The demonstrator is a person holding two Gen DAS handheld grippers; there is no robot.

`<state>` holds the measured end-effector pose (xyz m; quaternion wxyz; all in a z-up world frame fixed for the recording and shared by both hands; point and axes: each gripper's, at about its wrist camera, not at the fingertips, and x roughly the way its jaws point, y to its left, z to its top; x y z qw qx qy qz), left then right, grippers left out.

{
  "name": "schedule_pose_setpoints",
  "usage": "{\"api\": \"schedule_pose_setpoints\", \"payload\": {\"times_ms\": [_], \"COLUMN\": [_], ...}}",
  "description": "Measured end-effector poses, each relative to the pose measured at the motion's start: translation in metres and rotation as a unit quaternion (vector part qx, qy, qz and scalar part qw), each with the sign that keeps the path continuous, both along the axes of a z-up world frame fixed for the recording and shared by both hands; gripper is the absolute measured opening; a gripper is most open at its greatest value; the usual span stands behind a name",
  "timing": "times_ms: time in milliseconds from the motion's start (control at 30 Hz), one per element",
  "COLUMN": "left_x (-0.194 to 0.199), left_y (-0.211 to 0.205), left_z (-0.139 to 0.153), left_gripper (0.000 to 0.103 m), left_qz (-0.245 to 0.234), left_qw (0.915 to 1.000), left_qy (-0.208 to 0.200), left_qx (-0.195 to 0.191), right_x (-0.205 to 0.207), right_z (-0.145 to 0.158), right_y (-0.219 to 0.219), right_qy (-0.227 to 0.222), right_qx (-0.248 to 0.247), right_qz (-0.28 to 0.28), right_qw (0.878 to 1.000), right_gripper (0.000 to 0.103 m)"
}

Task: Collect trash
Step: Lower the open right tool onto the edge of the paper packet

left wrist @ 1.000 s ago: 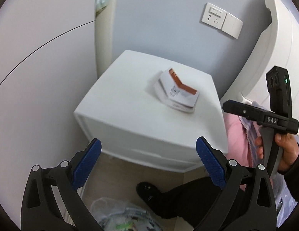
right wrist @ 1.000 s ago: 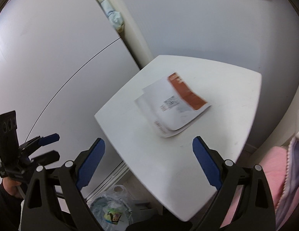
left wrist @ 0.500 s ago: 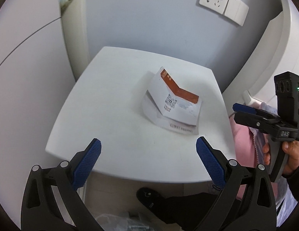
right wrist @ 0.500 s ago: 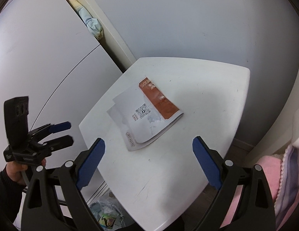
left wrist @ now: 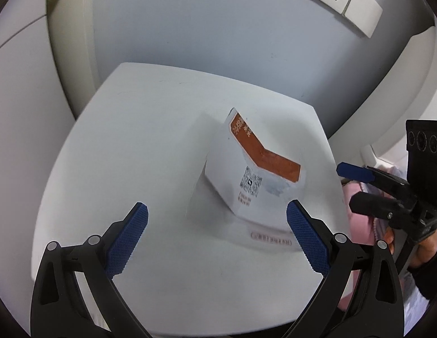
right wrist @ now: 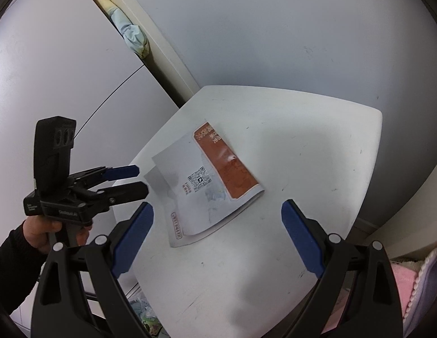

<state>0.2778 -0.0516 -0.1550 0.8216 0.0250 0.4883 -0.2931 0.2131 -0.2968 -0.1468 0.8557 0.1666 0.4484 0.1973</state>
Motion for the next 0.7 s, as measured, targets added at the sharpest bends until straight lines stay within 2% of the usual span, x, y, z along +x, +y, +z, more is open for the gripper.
{"api": "schedule_pose_setpoints", "payload": {"times_ms": [267,367,667,700], "left_x": [0.013,0.014,0.015,0.016], "left_y": [-0.005,-0.008,-0.019,-0.015], "left_z": [-0.003,-0.004,-0.014,-0.014], "left_gripper": [0.095,0.092,0.064,0.055], "left_qz": [-0.003,-0.011,-0.033,-0.034], "left_qw": [0.9995,0.9989,0.9986,0.9985], "left_qy": [-0.011,-0.009,0.001,0.003], "left_qx": [-0.031,-0.046,-0.042,-0.043], "right_x": [0.010,0.013,0.020,0.021], "right_z": [-0.005,-0.006,-0.002,-0.002], "right_y": [-0.003,-0.004,-0.006,-0.006], "right_qy": [0.007,0.009,0.017,0.019], "right_qx": [0.005,0.007,0.006,0.005], "right_qz": [0.004,0.006,0.010,0.010], "right_qw": [1.000,1.000,1.000,1.000], "right_gripper": [0.089,0.089,0.089,0.089]}}
